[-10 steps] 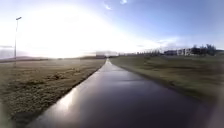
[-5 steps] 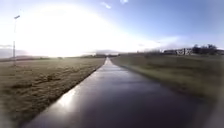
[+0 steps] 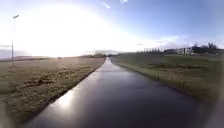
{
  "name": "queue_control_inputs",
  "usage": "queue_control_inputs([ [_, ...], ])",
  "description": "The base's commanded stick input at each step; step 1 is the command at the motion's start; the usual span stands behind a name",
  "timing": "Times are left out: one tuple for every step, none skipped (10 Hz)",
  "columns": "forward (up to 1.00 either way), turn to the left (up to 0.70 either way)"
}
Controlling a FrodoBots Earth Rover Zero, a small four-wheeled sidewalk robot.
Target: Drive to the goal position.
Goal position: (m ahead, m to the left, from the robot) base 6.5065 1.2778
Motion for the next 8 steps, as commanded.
queue_control_inputs([
  [1.00,0.03],
  [1.00,0.03],
  [1.00,0.03],
  [1.00,0.06],
  [1.00,0.17],
  [1.00,0.38],
  [1.00,0.40],
  [1.00,0.03],
])
